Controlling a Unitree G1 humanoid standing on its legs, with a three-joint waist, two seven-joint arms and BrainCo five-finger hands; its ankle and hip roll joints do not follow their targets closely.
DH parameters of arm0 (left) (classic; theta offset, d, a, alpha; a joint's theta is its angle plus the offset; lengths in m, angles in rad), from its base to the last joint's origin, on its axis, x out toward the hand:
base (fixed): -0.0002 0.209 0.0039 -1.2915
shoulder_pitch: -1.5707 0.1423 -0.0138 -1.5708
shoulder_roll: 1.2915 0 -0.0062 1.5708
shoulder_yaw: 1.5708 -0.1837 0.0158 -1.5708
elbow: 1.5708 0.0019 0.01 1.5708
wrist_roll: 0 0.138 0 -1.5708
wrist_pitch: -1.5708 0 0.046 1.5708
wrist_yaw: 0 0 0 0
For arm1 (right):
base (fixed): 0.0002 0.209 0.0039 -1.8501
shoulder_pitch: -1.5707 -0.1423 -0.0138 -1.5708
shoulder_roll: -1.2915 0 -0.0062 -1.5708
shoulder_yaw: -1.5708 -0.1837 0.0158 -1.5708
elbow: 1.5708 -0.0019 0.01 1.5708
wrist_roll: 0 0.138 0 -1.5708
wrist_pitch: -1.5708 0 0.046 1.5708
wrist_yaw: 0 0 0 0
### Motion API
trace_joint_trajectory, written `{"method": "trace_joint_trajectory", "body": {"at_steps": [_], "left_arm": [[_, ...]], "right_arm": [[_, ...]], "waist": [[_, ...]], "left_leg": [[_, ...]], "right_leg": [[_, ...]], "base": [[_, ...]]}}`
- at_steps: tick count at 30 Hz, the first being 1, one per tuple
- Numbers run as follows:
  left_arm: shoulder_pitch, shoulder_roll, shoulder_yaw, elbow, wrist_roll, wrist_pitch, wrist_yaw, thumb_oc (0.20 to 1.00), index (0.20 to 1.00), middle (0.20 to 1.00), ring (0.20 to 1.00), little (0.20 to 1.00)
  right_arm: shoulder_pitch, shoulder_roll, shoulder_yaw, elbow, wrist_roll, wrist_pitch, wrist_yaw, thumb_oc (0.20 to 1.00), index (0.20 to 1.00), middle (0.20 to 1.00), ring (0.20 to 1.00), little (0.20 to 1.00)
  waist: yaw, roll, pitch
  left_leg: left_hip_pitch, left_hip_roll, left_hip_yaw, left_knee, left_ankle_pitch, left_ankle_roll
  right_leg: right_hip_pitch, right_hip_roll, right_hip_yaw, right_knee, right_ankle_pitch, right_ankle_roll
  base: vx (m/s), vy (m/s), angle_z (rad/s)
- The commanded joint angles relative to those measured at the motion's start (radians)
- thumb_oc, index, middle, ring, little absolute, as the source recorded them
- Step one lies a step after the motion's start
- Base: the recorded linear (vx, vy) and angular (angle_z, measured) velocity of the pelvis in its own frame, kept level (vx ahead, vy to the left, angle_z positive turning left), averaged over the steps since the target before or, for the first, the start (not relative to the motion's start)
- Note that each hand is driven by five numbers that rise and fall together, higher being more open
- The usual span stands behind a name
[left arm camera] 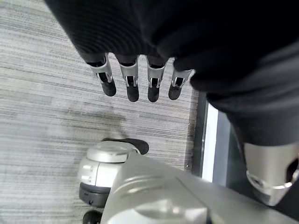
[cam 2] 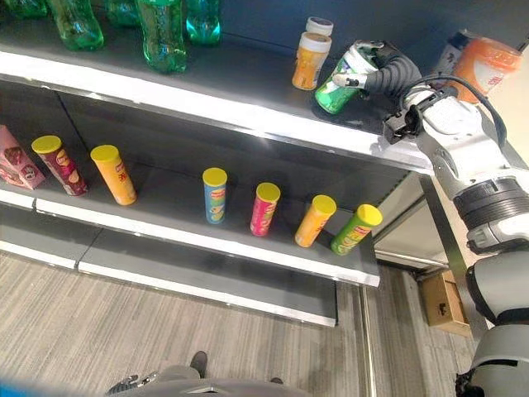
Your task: Put the goods on the table back onto the shelves and tidy them up.
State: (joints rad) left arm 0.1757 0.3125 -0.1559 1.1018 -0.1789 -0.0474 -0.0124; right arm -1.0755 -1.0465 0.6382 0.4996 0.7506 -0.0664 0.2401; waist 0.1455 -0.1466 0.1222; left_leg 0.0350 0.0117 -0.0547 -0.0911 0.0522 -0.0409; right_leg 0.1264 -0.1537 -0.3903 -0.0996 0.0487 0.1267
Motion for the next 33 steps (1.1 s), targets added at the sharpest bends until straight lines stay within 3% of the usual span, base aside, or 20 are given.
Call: {"method": "trace_joint_trajectory", "body": {"at_steps": [1,16,33], "left_arm": [[-0.039,0.042,-0.044,-0.019,-0.042,-0.032,-0.011,1.000,1.000,1.000,1.000,1.000],[-0.028,0.048,-0.041,-0.047,-0.053,-0.035,-0.013,1.000,1.000,1.000,1.000,1.000],[-0.035,0.053,-0.029,-0.016,-0.020,-0.036,-0.021,1.000,1.000,1.000,1.000,1.000]], "right_arm": [[-0.164,-0.060,0.058,0.026,-0.034,-0.037,-0.007,0.200,0.200,0.200,0.200,0.200],[-0.263,-0.067,0.199,0.025,-0.094,-0.034,0.017,0.200,0.200,0.200,0.200,0.200],[-0.255,-0.117,0.228,-0.045,-0.123,-0.047,0.036,0.200,0.200,0.200,0.200,0.200]], "waist": [[0.048,-0.007,0.000],[0.058,-0.021,0.013],[0.033,-0.017,0.006]], "left_leg": [[0.010,0.076,0.056,0.010,-0.062,-0.083],[0.008,0.074,0.046,0.011,-0.061,-0.081],[0.019,0.074,0.057,0.010,-0.070,-0.078]], "right_leg": [[-0.007,-0.072,-0.003,0.072,-0.050,0.059],[-0.008,-0.072,-0.007,0.076,-0.053,0.057],[-0.008,-0.079,0.003,0.075,-0.052,0.059]], "base": [[-0.01,-0.003,0.12],[0.00,0.000,0.01],[0.00,0.000,0.00]]}}
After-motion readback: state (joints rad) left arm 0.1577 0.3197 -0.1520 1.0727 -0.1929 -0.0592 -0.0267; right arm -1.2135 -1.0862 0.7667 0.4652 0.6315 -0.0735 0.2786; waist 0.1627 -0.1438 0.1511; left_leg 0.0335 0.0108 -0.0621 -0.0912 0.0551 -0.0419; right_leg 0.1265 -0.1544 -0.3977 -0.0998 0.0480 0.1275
